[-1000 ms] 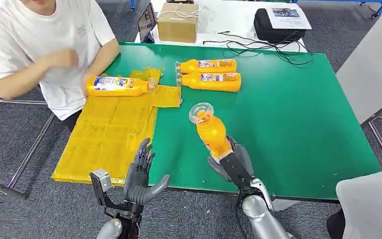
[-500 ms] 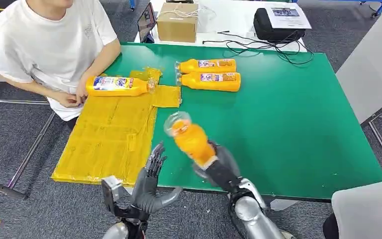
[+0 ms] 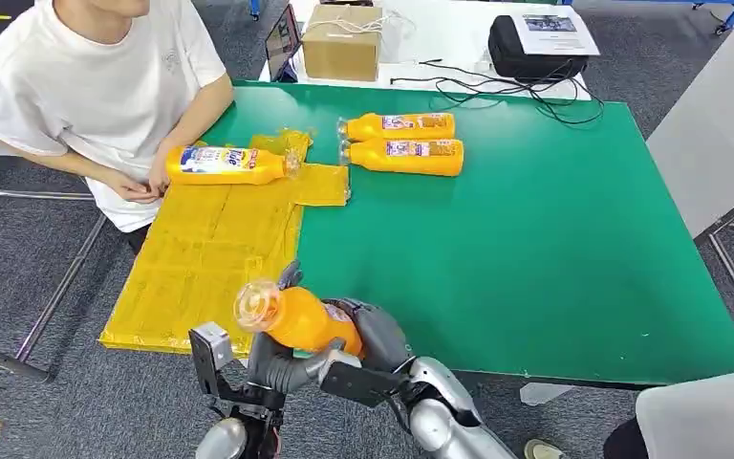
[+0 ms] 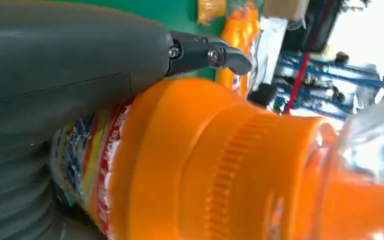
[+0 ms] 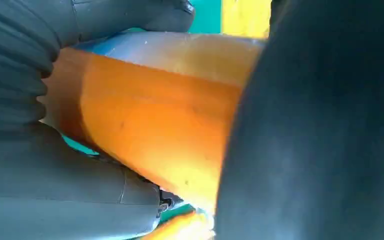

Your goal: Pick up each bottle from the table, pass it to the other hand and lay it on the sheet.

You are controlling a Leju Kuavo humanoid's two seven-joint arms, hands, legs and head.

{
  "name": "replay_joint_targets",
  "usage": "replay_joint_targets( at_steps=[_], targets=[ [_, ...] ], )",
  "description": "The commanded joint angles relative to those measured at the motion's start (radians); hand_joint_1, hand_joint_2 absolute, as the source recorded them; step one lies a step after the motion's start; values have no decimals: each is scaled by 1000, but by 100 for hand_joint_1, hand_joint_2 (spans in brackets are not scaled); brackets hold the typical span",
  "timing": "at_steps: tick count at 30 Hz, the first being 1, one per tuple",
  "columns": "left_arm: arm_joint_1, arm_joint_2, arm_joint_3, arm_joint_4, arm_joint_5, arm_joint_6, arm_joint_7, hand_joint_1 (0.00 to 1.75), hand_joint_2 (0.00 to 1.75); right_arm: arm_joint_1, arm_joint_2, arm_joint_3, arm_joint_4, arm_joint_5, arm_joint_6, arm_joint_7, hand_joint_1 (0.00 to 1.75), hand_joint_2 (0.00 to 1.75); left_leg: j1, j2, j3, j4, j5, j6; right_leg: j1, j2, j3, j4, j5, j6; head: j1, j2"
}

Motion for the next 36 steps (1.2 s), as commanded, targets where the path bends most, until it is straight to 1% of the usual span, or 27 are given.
replay_joint_targets(
  at_steps=[1,3,6,7,8,9,10,12,13,14,15,16,17,20,21,22,23,24,25,26,29,30,32,33,36],
  targets=[
    [-33,-14,14,21,16,13,16,0,175,-41,-10,91,85,12,-11,5,175,175,1,-1,2,0,-1,-1,1,1,2,-1,-1,-1,0,0],
    [-33,-14,11,22,40,13,33,0,175,-40,-12,96,80,14,-16,10,175,175,1,-1,3,0,-1,-2,1,1,3,-1,-1,-2,0,0],
    [-46,0,-20,17,94,28,48,0,175,-47,2,106,101,14,-62,12,175,175,1,-2,3,0,-1,-2,1,0,3,0,-1,-2,0,0],
    [-49,-1,-18,21,101,32,53,17,175,-47,9,101,106,0,-60,10,175,175,3,-2,5,1,-3,-2,2,1,5,0,-2,-3,0,0],
    [-52,-6,-8,27,122,47,69,161,175,-44,16,95,110,-5,-77,6,175,175,2,-1,3,0,-2,-2,1,1,3,0,-1,-2,0,0],
    [-58,-1,-10,35,123,59,70,175,175,-46,22,96,116,-13,-84,1,175,175,1,-1,2,0,-1,-1,1,1,2,-1,-1,-2,0,0],
    [-59,-1,-7,41,131,64,74,175,175,-46,26,94,116,-21,-92,-3,175,175,2,-1,3,0,-1,-2,2,1,3,-1,-1,-2,0,0],
    [-52,6,0,41,197,13,106,175,175,-50,40,94,120,-30,-102,-8,175,175,2,-2,4,0,-2,-2,2,1,4,0,-2,-2,0,0],
    [-47,7,6,37,231,-9,120,175,175,-51,47,96,122,-34,-111,-8,162,175,3,-1,5,1,-3,-3,2,2,5,0,-2,-3,0,0],
    [-44,10,7,36,250,-20,131,175,175,-53,53,99,127,-29,-117,-7,0,175,2,0,3,0,-1,-2,1,2,3,0,-1,-2,0,0],
    [-22,-17,25,11,281,-22,133,175,175,-37,70,86,125,-22,-187,-40,0,175,2,1,4,0,-2,-2,2,3,3,0,-1,-3,0,0],
    [-24,-18,24,8,295,-22,140,175,175,-29,88,73,136,-35,-212,-50,0,0,1,1,2,0,-1,-2,1,2,1,0,-1,-2,0,0],
    [-19,-28,33,-5,318,-22,143,175,175,-17,103,63,136,-61,-223,-61,0,0,2,1,4,0,-2,-2,2,4,3,-1,-1,-3,0,0],
    [-17,-33,47,-28,365,-26,147,175,175,14,129,19,113,-123,-284,-103,0,0,2,-1,2,0,-2,-2,2,1,2,0,-2,-2,0,0],
    [-17,-34,51,-31,375,-27,148,175,175,19,129,15,104,-134,-287,-109,0,0,1,0,1,0,-1,-1,1,1,0,0,-1,-1,0,0],
    [-19,-35,57,-36,379,-23,145,175,175,27,129,7,87,-148,-294,-116,0,0,2,0,3,0,-2,-2,2,2,2,0,-2,-2,0,0],
    [-20,-38,63,-42,384,-21,142,175,175,31,125,4,76,-158,-291,-117,0,0,1,0,1,0,-1,-1,1,1,0,0,-1,-1,0,0],
    [-34,-17,61,-32,386,-24,140,175,175,31,126,-1,67,-166,-293,-119,0,0,2,-1,3,1,-3,-2,2,2,3,0,-2,-2,0,0],
    [-42,-9,69,-25,395,-29,134,175,175,32,123,-3,59,-170,-294,-121,0,0,1,0,1,0,-1,-1,1,1,0,0,-1,-2,0,0],
    [-42,-9,69,-25,395,-29,134,175,175,32,123,-3,59,-170,-294,-121,0,0,2,-1,3,1,-2,-2,2,2,2,1,-2,-3,0,0],
    [-36,-9,91,-37,399,-18,99,175,175,58,115,-15,33,-194,-294,-131,0,0,1,-1,1,0,0,-1,1,0,0,0,-1,-1,0,0],
    [-31,-7,93,-44,385,0,86,175,175,71,114,-19,21,-202,-298,-137,0,0,2,-1,3,0,-2,-2,2,1,2,0,-2,-3,0,0],
    [-30,-5,94,-49,379,6,82,175,175,80,110,-19,12,-203,-301,-141,0,0,1,-1,1,0,0,-1,1,0,0,-1,-1,-2,0,0],
    [-31,-2,93,-49,365,19,74,175,175,86,109,-22,3,-204,-308,-145,0,0,2,-2,3,0,-2,-2,2,0,3,-1,-2,-2,0,0],
    [-61,9,66,-20,117,238,-24,175,175,120,100,-29,-37,-175,-373,-166,0,0,1,-3,1,-1,0,-1,1,-1,1,-1,-1,-2,0,0]
  ],
)
